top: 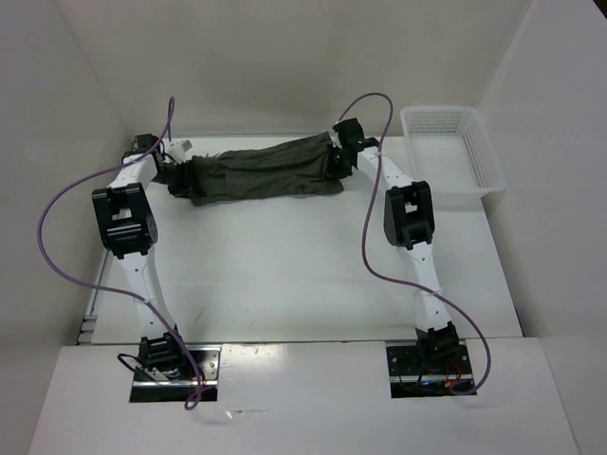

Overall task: Fold and stack the shorts
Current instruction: Fold the shorts

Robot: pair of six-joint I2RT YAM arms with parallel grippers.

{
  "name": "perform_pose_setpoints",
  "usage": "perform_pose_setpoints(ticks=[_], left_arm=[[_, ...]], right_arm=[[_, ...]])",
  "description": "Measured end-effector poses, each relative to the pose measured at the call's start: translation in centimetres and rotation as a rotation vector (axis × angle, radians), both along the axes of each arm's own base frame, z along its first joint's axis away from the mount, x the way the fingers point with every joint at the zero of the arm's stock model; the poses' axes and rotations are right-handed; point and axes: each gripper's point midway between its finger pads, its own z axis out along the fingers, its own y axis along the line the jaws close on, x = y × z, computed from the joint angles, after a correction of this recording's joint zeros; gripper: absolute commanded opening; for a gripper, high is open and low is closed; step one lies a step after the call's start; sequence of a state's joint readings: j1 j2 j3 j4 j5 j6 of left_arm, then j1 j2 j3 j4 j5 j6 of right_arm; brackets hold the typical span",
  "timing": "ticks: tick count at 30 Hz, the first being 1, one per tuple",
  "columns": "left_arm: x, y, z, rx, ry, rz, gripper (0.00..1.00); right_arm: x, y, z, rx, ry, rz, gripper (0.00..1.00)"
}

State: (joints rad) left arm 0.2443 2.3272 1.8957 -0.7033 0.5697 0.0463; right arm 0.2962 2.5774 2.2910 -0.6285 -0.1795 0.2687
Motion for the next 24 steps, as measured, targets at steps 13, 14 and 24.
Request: perform_pose_setpoints(ticks=[13,14,24], left_arm=[[-8.8,-3.0,0.5,-0.045,0.101,-0.137,0.04],[-10.3,-3.4,0.7,-0.046,0.120,-0.156,0.06],[-21.5,-4.7,3.5,-0.020,0.296,-0.261,0.67]], right_arm=[[-14.4,-4.2,0.7,-0.063,0.198,0.094,0.00],[-16.0,-4.5,1.2,-0.062,0.204,0.104,0.00],[-28.1,-7.7,6.9,-0.040,0.148,0.183,0.79]])
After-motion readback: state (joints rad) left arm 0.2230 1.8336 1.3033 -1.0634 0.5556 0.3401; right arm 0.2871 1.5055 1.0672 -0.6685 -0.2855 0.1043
